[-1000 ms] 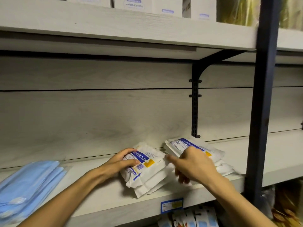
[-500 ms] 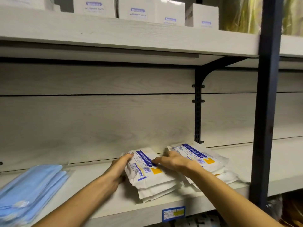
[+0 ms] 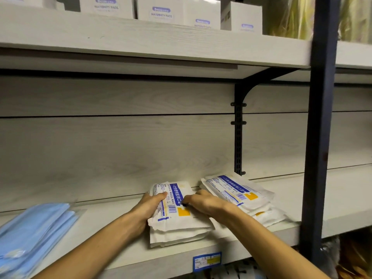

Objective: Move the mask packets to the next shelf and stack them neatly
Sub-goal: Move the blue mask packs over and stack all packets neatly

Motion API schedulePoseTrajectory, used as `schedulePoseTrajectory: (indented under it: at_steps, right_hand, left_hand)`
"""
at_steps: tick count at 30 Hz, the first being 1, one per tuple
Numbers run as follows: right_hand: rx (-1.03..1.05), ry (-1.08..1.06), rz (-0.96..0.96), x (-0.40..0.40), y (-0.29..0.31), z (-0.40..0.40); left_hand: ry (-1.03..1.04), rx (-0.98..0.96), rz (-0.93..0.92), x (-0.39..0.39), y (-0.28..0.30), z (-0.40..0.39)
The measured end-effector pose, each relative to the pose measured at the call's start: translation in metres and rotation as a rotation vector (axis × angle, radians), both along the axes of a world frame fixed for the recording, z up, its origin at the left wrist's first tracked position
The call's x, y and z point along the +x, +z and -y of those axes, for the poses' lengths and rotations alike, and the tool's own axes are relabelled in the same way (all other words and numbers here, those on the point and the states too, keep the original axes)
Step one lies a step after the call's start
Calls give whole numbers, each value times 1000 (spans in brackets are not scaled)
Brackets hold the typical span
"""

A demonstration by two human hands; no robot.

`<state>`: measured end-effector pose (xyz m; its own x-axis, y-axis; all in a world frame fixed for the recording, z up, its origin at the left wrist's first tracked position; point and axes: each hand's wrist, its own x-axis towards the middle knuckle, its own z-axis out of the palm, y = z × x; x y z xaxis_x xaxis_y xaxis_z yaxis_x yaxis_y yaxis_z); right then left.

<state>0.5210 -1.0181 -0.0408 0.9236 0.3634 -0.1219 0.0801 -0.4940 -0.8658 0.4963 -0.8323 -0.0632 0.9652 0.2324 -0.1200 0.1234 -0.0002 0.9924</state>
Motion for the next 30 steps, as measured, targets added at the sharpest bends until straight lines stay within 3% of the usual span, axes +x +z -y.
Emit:
schedulePoseTrajectory:
  at_steps: [9, 16, 19, 25, 30]
  right_hand:
    - [11, -34, -8, 5, 1, 3]
    - [128, -222, 431, 22, 52, 63]
    - [-29, -351, 540, 37, 62, 97]
    - [-406, -399, 297, 48, 37, 131]
    - [-371, -406, 30, 67, 22, 144]
  left_hand:
    - [-14, 127, -47, -6, 11, -5]
    - [89, 483, 145, -9, 79, 13]
    - [-3, 601, 240, 3, 101, 49]
    - [-198, 502, -33, 22, 85, 134]
    - [-162, 340, -273, 28, 59, 165]
